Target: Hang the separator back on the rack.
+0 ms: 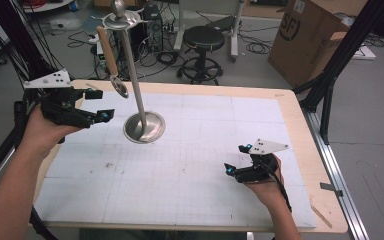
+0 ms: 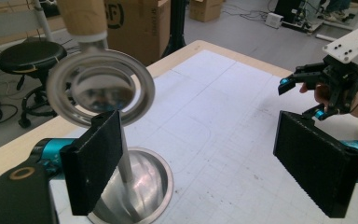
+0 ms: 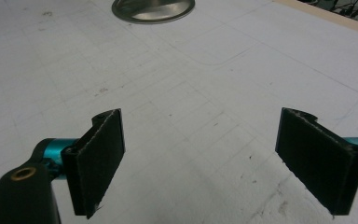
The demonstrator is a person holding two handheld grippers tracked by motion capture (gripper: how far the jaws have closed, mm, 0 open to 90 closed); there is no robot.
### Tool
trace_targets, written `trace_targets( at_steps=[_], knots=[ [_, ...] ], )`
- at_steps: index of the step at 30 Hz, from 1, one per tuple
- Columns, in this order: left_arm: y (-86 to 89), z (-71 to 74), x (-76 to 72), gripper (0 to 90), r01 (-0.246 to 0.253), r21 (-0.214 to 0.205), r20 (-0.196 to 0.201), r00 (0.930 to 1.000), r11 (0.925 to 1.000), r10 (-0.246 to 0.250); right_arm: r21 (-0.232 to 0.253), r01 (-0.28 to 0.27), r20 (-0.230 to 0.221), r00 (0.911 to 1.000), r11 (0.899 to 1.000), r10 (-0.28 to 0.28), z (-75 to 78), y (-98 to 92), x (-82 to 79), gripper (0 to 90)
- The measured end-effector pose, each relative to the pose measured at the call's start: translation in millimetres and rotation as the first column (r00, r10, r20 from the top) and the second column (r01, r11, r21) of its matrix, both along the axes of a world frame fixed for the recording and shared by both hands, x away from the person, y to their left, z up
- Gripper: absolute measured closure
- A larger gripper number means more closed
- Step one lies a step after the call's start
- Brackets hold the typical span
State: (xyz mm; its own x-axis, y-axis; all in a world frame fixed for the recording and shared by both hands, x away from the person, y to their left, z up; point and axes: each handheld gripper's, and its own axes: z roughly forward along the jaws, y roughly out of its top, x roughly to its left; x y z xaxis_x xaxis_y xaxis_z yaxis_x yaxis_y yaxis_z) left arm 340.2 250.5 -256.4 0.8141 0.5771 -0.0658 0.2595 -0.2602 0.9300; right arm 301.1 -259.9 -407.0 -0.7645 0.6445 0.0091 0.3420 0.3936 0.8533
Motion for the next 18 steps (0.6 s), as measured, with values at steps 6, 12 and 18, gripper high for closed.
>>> trace_targets(
  at_steps=[6,12,18],
  knots=[
    [-5.6,-11.6,-1.7,9.5,0.001,0.013,-0.009,1.0000,0.9999,-0.001,-0.002,0.000,-0.003,1.0000,1.000,0.000,-0.2,0.5,-0.1,14.3],
    [-8.6,-25.7,-1.4,7.6,0.019,0.021,-0.021,0.9996,0.9996,-0.019,0.001,0.000,-0.004,1.0000,1.000,0.000,-0.3,1.0,-0.3,14.3],
    [-9.8,-41.1,-1.7,7.0,0.035,0.007,-0.035,0.9988,0.9994,-0.035,-0.001,0.000,-0.006,1.0000,1.000,0.000,-0.6,1.6,-0.1,14.3]
  ],
)
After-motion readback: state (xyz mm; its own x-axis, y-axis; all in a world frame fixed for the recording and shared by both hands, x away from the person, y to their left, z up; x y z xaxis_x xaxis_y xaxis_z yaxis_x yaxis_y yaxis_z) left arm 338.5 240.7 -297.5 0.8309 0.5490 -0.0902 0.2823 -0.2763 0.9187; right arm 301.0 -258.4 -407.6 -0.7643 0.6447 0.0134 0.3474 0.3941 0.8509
